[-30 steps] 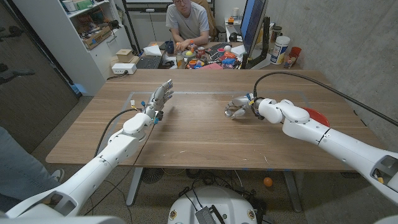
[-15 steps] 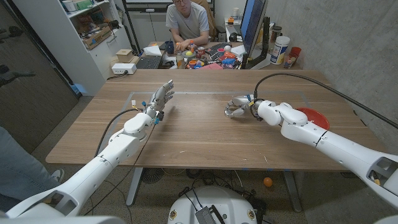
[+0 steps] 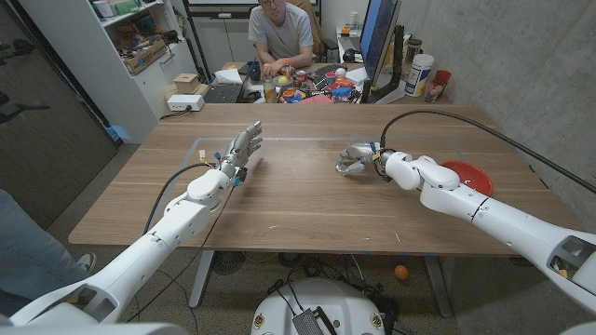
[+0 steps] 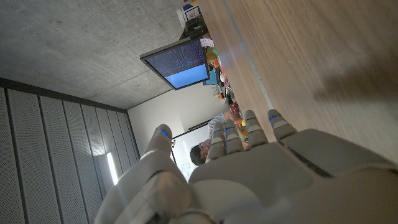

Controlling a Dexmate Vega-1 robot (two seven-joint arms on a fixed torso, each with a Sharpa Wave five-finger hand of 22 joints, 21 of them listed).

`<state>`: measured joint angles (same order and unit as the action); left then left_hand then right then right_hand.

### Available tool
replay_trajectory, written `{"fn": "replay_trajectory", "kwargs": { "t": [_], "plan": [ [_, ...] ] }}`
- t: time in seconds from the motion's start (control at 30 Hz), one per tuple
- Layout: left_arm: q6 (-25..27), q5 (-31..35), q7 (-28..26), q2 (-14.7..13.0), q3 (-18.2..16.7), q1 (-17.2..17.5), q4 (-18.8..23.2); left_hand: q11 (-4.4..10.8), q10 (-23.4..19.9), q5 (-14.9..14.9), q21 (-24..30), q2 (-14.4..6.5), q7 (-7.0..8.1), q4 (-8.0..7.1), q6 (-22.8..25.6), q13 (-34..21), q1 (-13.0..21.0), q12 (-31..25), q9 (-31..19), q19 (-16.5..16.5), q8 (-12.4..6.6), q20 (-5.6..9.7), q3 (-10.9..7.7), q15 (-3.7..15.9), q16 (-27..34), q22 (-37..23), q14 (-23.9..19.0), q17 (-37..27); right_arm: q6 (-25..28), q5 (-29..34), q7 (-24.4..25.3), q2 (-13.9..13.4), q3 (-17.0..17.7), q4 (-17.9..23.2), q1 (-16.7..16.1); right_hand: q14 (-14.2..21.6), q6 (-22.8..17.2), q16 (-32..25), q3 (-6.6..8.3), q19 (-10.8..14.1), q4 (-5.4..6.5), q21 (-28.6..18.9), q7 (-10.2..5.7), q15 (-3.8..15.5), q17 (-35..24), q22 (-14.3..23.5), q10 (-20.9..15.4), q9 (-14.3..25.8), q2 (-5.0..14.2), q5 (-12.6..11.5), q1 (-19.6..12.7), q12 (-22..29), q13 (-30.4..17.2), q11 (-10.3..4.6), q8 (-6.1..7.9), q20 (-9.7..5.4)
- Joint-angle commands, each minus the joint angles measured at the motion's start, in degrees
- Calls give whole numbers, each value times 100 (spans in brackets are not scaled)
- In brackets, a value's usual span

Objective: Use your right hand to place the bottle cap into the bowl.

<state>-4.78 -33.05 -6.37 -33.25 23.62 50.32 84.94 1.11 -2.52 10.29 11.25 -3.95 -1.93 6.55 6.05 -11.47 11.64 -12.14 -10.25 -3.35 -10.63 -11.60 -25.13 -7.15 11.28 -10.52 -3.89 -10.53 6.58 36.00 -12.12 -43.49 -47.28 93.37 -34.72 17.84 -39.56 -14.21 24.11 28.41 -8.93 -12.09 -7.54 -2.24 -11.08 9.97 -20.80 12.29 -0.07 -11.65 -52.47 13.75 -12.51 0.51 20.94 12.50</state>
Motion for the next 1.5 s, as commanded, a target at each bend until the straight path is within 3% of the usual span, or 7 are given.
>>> {"fn": "replay_trajectory", "kwargs": {
  "t": [0.03, 0.37, 0.97, 1.5],
  "plan": [
    [-8, 13, 56, 32, 36, -51, -56, 27, 0, -31, 27, -16, -1, 5, 58, -12, 1, -27, -15, -28, -34, -19, -21, 31, -24, -22, 10, -21, 60, 123, 90, -230, 147, 392, -56, 55, -543, -16, -8, 57, -28, -22, -210, 26, -11, 14, -51, 318, 22, 0, -33, 22, 4, 1, 158, -12],
    [-102, 25, 149, 100, 69, -145, -194, 26, -16, -31, 36, -21, -3, 8, 63, -13, -2, -31, -16, -20, -33, -16, -27, 209, -34, -23, 39, -22, 307, 207, 80, -493, 495, 977, -195, 55, -525, -7, -41, 105, -16, -16, -209, -14, -16, 13, -41, 369, 30, 16, -58, -7, 6, 42, 175, -10],
    [-159, 28, 208, 99, 61, -182, -215, 12, -21, -32, 36, -27, -5, 15, 69, -13, -1, -31, -16, -33, -34, -5, -35, 225, -38, -24, 59, -21, 739, 310, -44, -835, 960, 1571, -448, 27, -466, 16, -95, 130, 3, 8, -217, -40, -21, 10, -32, 432, 33, 33, -72, -40, 6, 61, 179, -5],
    [-208, 21, 369, 147, 112, -299, -373, 0, -23, -34, 36, -33, -14, 20, 65, -13, 2, -30, -16, -45, -30, -5, -44, 233, -39, -24, 73, -20, 1422, 276, -52, -1325, 1496, 2222, -1001, 27, -489, 24, -130, 138, 18, 26, -214, -29, -26, 9, -46, 463, 47, 39, -77, -55, 6, 65, 198, -4]
  ]
}}
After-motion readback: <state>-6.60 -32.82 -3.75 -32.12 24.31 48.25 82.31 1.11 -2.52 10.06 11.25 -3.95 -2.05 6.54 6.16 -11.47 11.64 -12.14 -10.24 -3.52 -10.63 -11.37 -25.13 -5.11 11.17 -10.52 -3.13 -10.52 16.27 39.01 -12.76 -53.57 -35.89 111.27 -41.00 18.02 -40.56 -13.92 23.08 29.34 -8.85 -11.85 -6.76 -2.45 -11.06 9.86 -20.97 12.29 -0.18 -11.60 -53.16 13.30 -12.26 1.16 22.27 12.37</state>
